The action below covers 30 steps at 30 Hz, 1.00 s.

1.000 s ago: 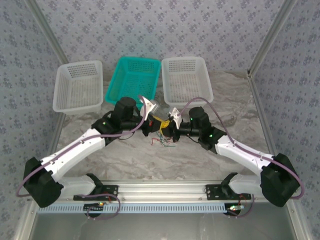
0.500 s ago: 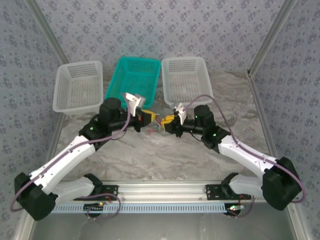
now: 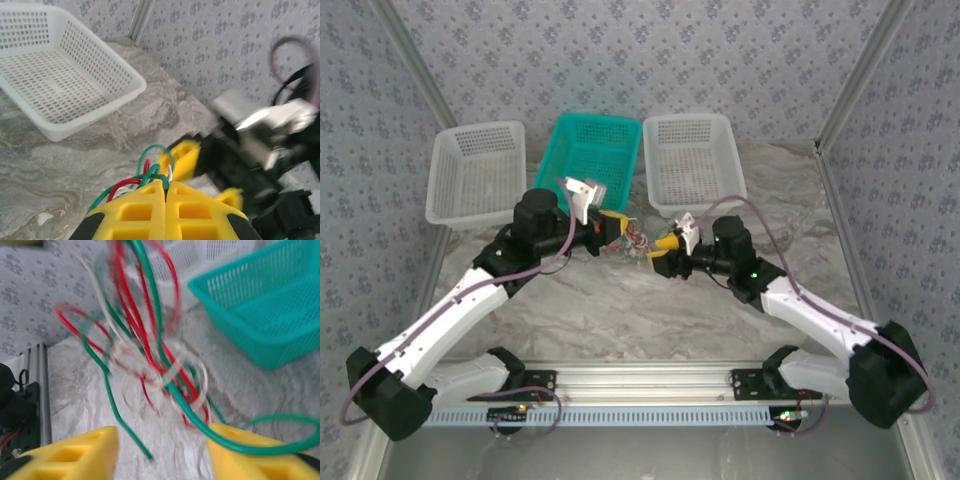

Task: Untangle the cables
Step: Untie the cable from multiple cables.

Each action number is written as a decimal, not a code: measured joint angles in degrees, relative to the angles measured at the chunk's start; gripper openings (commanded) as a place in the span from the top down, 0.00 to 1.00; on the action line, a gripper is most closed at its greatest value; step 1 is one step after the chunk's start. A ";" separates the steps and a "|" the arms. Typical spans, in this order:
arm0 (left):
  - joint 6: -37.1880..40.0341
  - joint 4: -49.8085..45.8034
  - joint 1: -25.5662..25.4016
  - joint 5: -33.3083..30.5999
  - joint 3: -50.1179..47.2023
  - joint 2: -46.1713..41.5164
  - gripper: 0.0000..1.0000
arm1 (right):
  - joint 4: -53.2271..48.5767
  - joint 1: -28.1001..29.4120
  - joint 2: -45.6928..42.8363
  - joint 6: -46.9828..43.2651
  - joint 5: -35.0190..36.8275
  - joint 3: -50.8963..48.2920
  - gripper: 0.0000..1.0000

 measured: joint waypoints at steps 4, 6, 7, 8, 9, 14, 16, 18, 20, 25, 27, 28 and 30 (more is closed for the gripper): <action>1.60 -2.16 0.48 3.04 0.66 1.84 1.00 | 2.45 0.00 -5.95 -3.98 -1.60 0.50 0.40; 1.95 -2.03 0.57 5.60 0.79 2.45 1.00 | 2.54 0.00 -5.79 -5.95 -3.28 1.77 0.41; 2.12 -1.75 0.57 7.10 0.81 2.60 1.00 | 2.78 -0.13 -5.03 -6.91 -4.57 2.43 0.41; 2.19 -1.55 0.57 8.72 0.85 2.67 1.00 | 2.99 -0.31 -3.98 -7.91 -5.81 2.99 0.40; 2.43 -1.40 0.57 9.84 0.87 2.67 1.00 | 2.99 -0.44 -2.99 -8.63 -6.71 3.48 0.38; 4.57 -3.06 0.57 12.76 2.82 2.82 1.00 | 2.67 -0.92 -0.46 -10.88 -8.20 4.02 0.00; 5.33 -3.54 0.57 13.11 3.52 2.82 1.00 | 2.54 -0.96 -0.55 -11.41 -7.72 4.04 0.00; 6.10 -4.11 0.57 13.05 3.80 2.82 1.00 | 2.03 -1.05 -1.03 -11.82 -5.92 4.04 0.00; 7.32 -5.86 0.63 12.57 4.24 2.82 1.00 | 1.79 -1.81 -2.58 -11.85 -2.99 3.65 0.02; 9.97 -10.95 3.28 10.19 6.25 2.80 1.00 | 4.24 -7.82 -11.78 -9.09 1.07 -1.84 0.07; 10.62 -12.26 5.01 9.44 6.86 2.64 1.00 | 4.15 -10.14 -14.23 -7.76 0.09 -2.82 0.11; 11.02 -12.74 5.62 9.07 7.02 2.51 1.00 | 4.09 -10.54 -14.56 -7.34 -1.25 -2.80 0.14; 11.63 -13.77 6.21 8.81 7.37 2.34 1.00 | 2.64 -10.32 -14.10 -6.88 -5.60 -1.95 0.20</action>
